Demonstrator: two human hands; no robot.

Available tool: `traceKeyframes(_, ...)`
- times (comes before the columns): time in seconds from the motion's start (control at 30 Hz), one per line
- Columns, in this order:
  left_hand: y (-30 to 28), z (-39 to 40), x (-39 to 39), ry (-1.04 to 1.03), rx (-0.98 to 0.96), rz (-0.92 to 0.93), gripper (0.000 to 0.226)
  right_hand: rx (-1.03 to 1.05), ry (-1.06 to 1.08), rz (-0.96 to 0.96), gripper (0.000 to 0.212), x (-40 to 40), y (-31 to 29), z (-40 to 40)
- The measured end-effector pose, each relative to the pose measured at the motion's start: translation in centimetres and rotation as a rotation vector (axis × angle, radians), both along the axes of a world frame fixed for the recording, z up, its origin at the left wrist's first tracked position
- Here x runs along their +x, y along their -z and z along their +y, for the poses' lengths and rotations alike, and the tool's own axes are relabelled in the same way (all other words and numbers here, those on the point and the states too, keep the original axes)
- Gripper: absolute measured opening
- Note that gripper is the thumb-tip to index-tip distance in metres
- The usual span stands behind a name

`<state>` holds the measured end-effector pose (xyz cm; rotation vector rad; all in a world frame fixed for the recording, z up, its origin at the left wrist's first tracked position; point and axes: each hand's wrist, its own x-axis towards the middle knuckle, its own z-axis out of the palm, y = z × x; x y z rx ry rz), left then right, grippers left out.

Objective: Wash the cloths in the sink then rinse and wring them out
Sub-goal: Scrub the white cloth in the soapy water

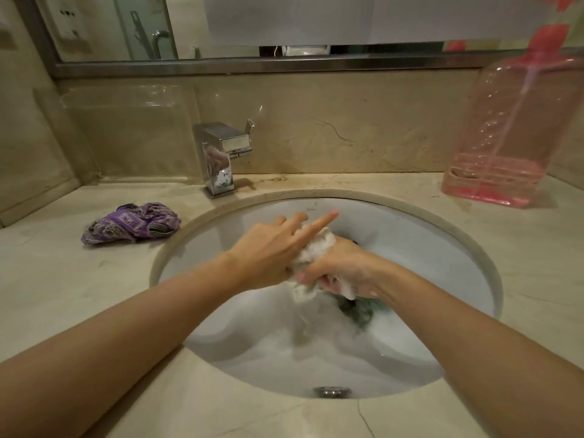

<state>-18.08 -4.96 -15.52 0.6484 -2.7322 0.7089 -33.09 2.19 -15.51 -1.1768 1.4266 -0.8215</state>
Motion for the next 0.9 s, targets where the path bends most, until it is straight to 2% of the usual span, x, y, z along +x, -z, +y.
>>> traceKeyframes(0.07, 0.3, 0.3, -0.3, -0.066, 0.052, -0.065, 0.112, -0.015, -0.003, 0.159, 0.035, -0.1, 0.1, -0.1)
traceKeyframes(0.17, 0.7, 0.4, -1.1, -0.222, 0.152, -0.052, 0.091, -0.101, 0.057, 0.563, 0.056, 0.3, 0.2, -0.2)
traceKeyframes(0.27, 1.0, 0.4, -1.4, -0.299, 0.413, 0.006, 0.034, -0.203, 0.066, 0.918, 0.038, 0.9, 0.3, -0.1)
traceKeyframes(0.3, 1.1, 0.4, -1.3, -0.298, 0.489, 0.012, 0.022, -0.245, 0.050, 1.027, 0.033, 1.0, 0.1, 0.2)
traceKeyframes(0.4, 1.1, 0.4, -0.7, -0.247, 0.722, 0.019, 0.012, -0.393, 0.021, 1.256, 0.024, 1.6, -0.2, 0.8)
traceKeyframes(0.53, 0.2, 0.7, 0.8, -0.259, 1.077, 0.073, 0.016, -0.549, -0.044, 1.364, 0.023, 2.3, 0.1, 0.9)
traceKeyframes(0.63, -1.0, 1.0, 1.6, -0.285, 1.265, 0.000, 0.023, -0.657, -0.089, 1.366, 0.022, 2.4, 0.2, 0.7)
traceKeyframes(0.7, -2.3, 1.1, 2.1, -0.309, 1.369, -0.068, 0.017, -0.779, -0.069, 1.359, 0.023, 2.5, 0.3, 0.6)
traceKeyframes(0.73, -2.7, 1.0, 2.4, -0.300, 1.399, -0.087, 0.016, -0.899, -0.035, 1.386, 0.032, 2.4, 0.6, 0.4)
traceKeyframes(0.8, -2.6, 0.9, 2.6, -0.274, 1.414, -0.074, 0.026, -0.948, -0.016, 1.411, 0.047, 2.5, 0.3, 0.5)
traceKeyframes(0.9, -1.0, 1.3, 2.8, -0.192, 1.357, 0.042, 0.044, -1.032, -0.011, 1.390, 0.044, 2.0, 1.1, -0.1)
